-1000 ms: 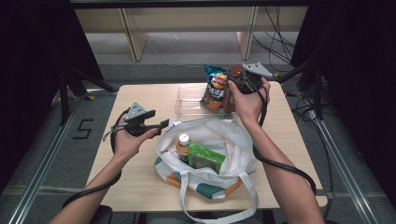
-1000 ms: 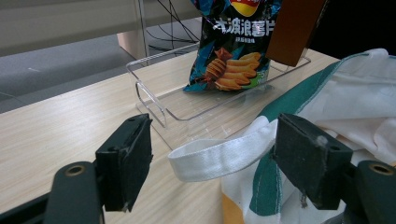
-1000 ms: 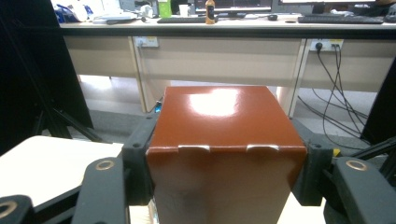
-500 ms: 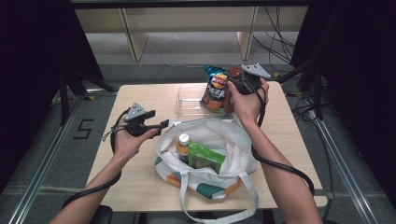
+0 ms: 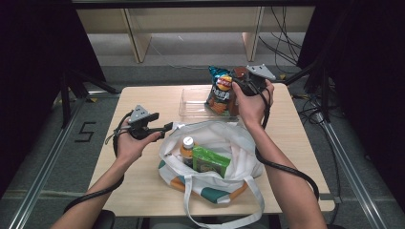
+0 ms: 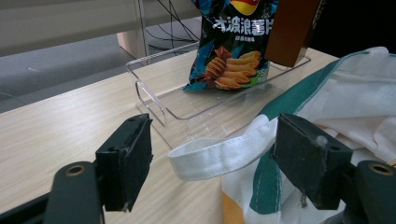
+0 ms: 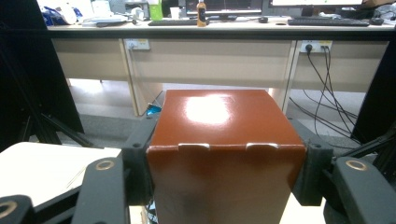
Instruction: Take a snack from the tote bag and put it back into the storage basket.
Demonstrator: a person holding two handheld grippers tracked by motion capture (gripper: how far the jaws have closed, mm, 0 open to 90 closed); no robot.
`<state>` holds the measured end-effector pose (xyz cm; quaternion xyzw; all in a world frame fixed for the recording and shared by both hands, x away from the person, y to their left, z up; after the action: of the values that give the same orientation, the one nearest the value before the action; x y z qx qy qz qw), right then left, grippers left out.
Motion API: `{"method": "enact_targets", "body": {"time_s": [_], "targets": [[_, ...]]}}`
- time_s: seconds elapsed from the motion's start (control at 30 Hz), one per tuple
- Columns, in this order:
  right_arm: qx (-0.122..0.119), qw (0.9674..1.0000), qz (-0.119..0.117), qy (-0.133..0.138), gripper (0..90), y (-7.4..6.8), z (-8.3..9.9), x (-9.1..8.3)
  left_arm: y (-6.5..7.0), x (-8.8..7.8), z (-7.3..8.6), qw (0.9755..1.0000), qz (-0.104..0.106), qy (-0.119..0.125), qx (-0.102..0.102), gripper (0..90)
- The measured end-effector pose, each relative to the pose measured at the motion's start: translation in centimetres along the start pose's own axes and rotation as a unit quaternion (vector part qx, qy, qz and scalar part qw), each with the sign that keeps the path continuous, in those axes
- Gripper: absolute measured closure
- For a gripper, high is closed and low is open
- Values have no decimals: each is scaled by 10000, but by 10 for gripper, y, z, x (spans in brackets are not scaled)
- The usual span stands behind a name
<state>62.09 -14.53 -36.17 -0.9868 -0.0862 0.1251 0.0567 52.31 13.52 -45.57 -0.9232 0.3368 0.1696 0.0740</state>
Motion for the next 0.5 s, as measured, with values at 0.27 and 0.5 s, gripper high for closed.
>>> {"method": "enact_targets", "body": {"time_s": [0.27, 0.5], "targets": [[15, 10000, 52, 20, 391, -3, 0, 2, 0, 0, 0, 10000, 9, -1, 20, 268], [15, 9999, 127, 38, 392, -2, 0, 3, 1, 0, 0, 10000, 4, -8, 21, 268]]}}
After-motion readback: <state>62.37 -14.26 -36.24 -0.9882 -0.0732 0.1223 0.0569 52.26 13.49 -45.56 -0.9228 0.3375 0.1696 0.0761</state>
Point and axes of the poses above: each handheld gripper's, and its own axes: x roughly forward along the jaws, z roughly out of its underside, y roughly to its right, the point moved 9 cm from there along x, roughly forward along the jaws, and after that the axes turned 5 degrees about x, right-handed, at the moved point
